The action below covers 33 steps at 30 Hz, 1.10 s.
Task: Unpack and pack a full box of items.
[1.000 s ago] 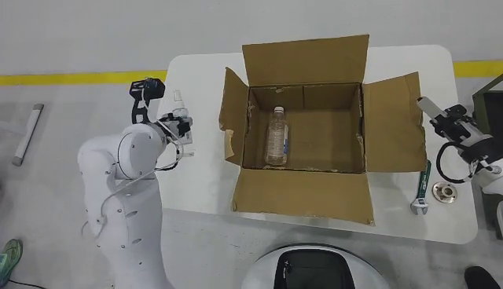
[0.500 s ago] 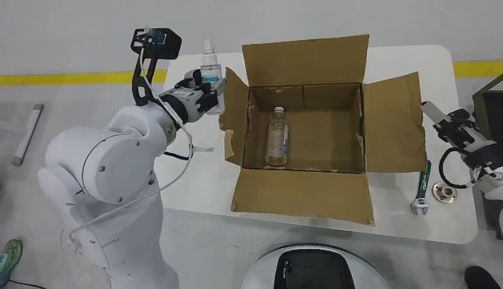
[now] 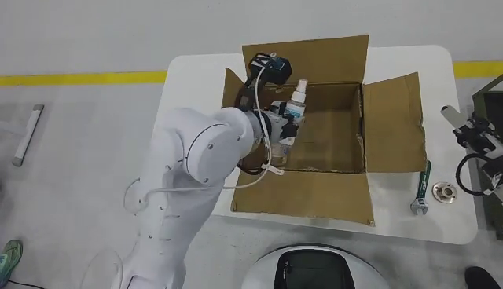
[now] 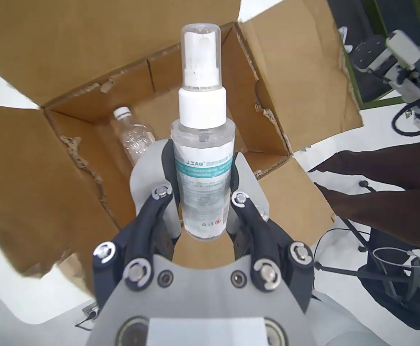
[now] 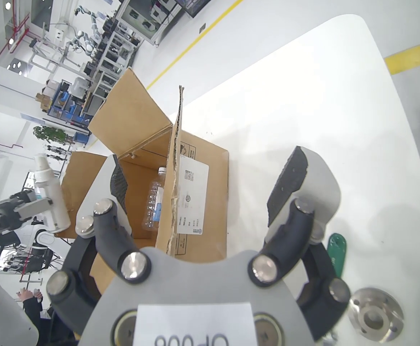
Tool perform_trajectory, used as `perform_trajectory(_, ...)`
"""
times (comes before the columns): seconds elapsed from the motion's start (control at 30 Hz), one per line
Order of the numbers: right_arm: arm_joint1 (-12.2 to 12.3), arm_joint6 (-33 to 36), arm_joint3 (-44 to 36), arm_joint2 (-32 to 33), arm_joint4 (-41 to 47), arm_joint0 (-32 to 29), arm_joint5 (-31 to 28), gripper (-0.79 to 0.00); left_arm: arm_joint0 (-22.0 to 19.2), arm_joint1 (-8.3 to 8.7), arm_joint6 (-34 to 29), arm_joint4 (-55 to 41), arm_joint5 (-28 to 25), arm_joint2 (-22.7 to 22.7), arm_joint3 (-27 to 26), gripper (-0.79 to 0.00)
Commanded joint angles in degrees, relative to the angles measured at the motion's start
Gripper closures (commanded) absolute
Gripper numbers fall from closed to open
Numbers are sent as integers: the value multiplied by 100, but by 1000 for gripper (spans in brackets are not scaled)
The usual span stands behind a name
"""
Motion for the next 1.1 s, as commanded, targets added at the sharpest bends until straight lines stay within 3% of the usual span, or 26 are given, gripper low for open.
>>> perform_trajectory(0.0,-2,-1,16,21,30,-25,-21,-785,-11,-1,19,-122,-1,10,22,0)
perform_trajectory(0.47,-3,61,92,172,221,-105,-87,-785,70,2,191,-101,-14,15,45,0)
perform_trajectory(0.6,5,98,73,117,169,-46,-69,-785,-39,-71,546,-136,57,399,194,0)
perform_trajectory(0.83,15,138,24,102,149,14,-18,-785,-716,-371,1001,-484,513,1326,1443,0)
perform_trajectory(1.07,10,87,-9,152,188,-55,-26,-785,-936,-560,1239,-810,983,1598,2632,0)
